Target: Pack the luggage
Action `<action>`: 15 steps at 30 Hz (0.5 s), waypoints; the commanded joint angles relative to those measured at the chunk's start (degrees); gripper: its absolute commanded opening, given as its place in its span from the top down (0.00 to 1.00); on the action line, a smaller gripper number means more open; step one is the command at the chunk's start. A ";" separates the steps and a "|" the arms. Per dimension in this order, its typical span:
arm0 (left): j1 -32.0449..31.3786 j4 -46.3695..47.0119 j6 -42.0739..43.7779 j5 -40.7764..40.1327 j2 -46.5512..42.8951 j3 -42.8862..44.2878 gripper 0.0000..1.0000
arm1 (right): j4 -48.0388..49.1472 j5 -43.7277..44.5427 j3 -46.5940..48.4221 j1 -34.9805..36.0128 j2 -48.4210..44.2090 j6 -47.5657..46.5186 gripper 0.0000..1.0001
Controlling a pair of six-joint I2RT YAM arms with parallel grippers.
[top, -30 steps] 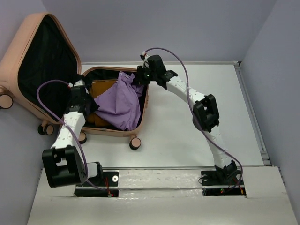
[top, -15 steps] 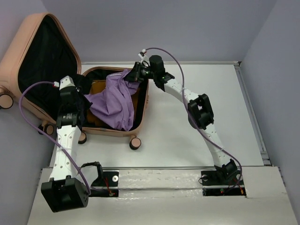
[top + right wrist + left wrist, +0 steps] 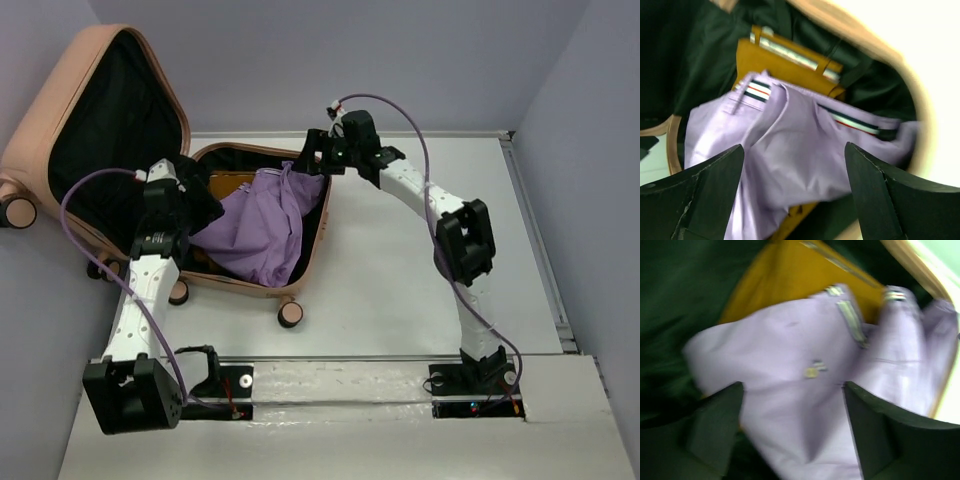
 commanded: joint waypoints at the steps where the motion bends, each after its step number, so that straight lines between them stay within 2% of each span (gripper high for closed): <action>1: -6.32 6.05 -3.56 2.64 4.11 4.39 0.16 | -4.27 5.47 -0.11 -1.30 -8.14 -6.93 0.13; 4: -10.72 8.25 -5.23 2.12 5.69 5.01 0.19 | -5.94 4.24 2.43 -1.30 -7.98 -7.89 0.00; 5: -12.99 9.82 -5.93 1.07 7.52 5.53 0.20 | -10.56 4.41 5.31 -1.30 -5.71 -9.55 0.00; 7: -13.54 10.28 -5.94 1.32 9.20 6.32 0.22 | -11.48 4.67 5.08 -1.30 -5.69 -9.83 0.01; 9: -15.91 11.07 -5.85 1.06 12.28 7.55 0.26 | -7.89 6.17 -1.14 -1.30 -8.75 -9.31 0.30; 10: -17.66 11.33 -5.85 0.97 13.42 8.34 0.30 | -6.14 6.78 -3.78 -1.30 -11.98 -8.96 0.70; 11: -18.54 11.77 -5.94 1.14 14.39 8.61 0.31 | -4.64 7.48 -6.41 -1.30 -13.67 -8.69 0.82; 13: -20.56 14.05 -5.85 1.41 16.68 9.48 0.36 | -0.24 8.89 -14.04 -1.30 -18.14 -7.81 0.93; 15: -23.72 15.11 -5.68 0.80 19.39 10.63 0.38 | 2.13 9.60 -18.28 -1.30 -20.61 -7.46 0.93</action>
